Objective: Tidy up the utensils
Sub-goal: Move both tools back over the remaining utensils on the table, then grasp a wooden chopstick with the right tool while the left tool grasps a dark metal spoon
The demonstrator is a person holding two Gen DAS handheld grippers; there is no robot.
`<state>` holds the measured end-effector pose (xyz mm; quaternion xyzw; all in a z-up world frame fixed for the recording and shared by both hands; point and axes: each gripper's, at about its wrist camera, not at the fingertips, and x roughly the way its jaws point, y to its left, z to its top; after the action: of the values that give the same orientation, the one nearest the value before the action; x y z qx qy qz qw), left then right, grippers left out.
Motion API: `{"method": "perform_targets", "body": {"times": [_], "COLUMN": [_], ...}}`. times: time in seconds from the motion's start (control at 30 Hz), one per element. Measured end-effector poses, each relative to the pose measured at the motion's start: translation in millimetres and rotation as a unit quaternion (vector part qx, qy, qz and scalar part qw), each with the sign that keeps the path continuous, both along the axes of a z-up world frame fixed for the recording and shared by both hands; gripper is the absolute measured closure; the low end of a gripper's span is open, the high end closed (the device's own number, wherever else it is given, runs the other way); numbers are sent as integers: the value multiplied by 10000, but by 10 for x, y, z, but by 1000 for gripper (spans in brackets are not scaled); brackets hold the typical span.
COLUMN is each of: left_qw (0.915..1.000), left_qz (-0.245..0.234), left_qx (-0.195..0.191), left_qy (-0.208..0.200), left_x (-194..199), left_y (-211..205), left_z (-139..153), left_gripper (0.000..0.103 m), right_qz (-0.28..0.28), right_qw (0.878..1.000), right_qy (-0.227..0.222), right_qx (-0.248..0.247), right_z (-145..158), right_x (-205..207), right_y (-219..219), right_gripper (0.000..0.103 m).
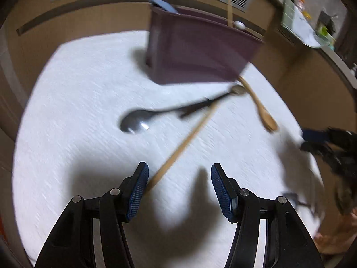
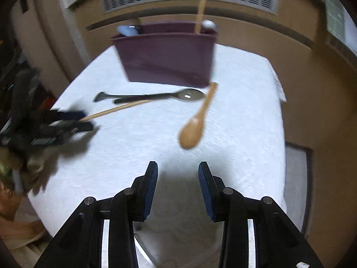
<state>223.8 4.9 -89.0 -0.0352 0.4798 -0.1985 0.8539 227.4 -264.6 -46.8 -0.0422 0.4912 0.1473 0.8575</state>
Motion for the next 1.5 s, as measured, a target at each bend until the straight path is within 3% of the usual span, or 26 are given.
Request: {"method": "perform_targets", "body": {"times": [0.13,0.33,0.43,0.57,0.67,0.73,0.87,1.03,1.13,1.23,1.4,1.5], "left_qw": [9989,9976,9998,9948,9928,9927,9965,9985,9965,9926,9880,9886], "left_qz": [-359,-554,-152,646,1004,1034,642,-97,-485,-771,-936,-826], "left_qx": [-194,-297,22,591,407,338,186,220,407,700,1104,1184], "left_qy": [234,300,-90,-518,-500,-521,-508,-483,-538,-619,-533,-432], "left_x": [-223,-491,-547,-485,-354,-258,-20,242,408,596,842,864], "left_y": [-199,-324,-146,255,489,555,389,-120,-456,-753,-1004,-978], "left_z": [27,114,259,410,452,443,433,348,310,257,119,54], "left_gripper": [41,40,40,36,36,36,36,36,36,37,54,70], "right_qz": [-248,-80,-56,-23,100,252,506,314,64,-76,-346,-458], "right_qw": [9996,9986,9977,9981,9992,9982,9966,9969,9978,9991,9990,9986], "right_qy": [55,288,493,584,321,255,281,270,239,257,268,256], "right_qx": [92,446,464,186,-234,-473,-595,-675,-612,-333,-18,12], "right_z": [-49,-122,-216,-361,-399,-416,-415,-418,-380,-325,-258,-258], "right_x": [204,506,662,803,801,730,490,233,150,125,134,180], "right_y": [-34,425,744,1114,1376,1443,1273,777,503,299,65,-61], "right_gripper": [67,67,67,67,54,54,59,59,67,69,68,68]}}
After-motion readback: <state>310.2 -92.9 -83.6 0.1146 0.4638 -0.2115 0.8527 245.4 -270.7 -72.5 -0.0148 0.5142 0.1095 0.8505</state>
